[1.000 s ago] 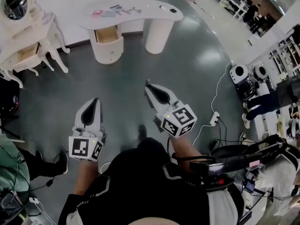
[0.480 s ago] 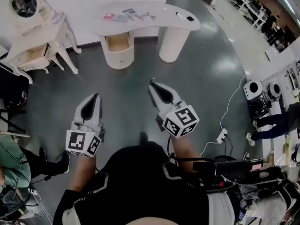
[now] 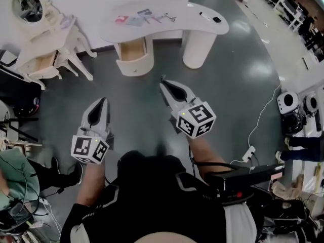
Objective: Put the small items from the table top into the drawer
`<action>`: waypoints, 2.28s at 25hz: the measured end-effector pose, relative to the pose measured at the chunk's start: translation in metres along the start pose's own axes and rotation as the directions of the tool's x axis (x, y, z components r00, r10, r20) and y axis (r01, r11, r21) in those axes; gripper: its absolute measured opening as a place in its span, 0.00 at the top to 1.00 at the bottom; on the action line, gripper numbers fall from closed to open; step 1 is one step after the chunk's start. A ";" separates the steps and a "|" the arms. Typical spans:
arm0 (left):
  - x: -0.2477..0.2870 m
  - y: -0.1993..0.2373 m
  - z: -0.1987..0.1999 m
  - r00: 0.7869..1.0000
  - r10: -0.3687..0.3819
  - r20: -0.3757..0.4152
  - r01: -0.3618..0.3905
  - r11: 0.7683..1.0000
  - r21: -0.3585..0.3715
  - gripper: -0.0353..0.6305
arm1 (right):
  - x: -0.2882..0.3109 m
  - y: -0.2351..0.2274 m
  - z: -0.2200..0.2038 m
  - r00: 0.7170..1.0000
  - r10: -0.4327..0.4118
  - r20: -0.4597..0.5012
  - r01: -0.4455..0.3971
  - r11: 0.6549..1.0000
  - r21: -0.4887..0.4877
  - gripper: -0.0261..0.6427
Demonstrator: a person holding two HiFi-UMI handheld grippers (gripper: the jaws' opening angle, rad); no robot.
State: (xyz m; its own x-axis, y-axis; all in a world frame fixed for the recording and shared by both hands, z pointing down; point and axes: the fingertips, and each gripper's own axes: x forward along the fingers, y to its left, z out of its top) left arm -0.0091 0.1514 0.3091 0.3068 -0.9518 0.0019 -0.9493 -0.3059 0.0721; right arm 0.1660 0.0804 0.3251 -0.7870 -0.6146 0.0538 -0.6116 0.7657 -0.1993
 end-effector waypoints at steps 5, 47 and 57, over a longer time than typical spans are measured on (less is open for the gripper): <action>0.025 0.013 -0.002 1.000 0.008 -0.019 -0.008 1.000 0.002 0.95 | 0.032 -0.016 0.001 1.000 0.028 -0.003 -0.028 0.999 0.033 0.93; 0.274 0.242 0.000 0.992 -0.122 -0.033 0.122 0.992 -0.018 0.95 | 0.350 -0.139 0.047 0.999 -0.006 -0.047 0.008 0.998 0.057 0.93; 0.374 0.249 -0.008 0.997 -0.052 -0.048 0.050 0.998 -0.032 0.95 | 0.398 -0.226 0.068 0.994 0.093 -0.057 -0.093 0.996 0.008 0.93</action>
State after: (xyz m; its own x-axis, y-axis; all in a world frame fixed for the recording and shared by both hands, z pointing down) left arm -0.1298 -0.2807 0.3353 0.3586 -0.9324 0.0460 -0.9300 -0.3526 0.1036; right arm -0.0033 -0.3503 0.3256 -0.8438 -0.5289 0.0906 -0.5353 0.8177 -0.2116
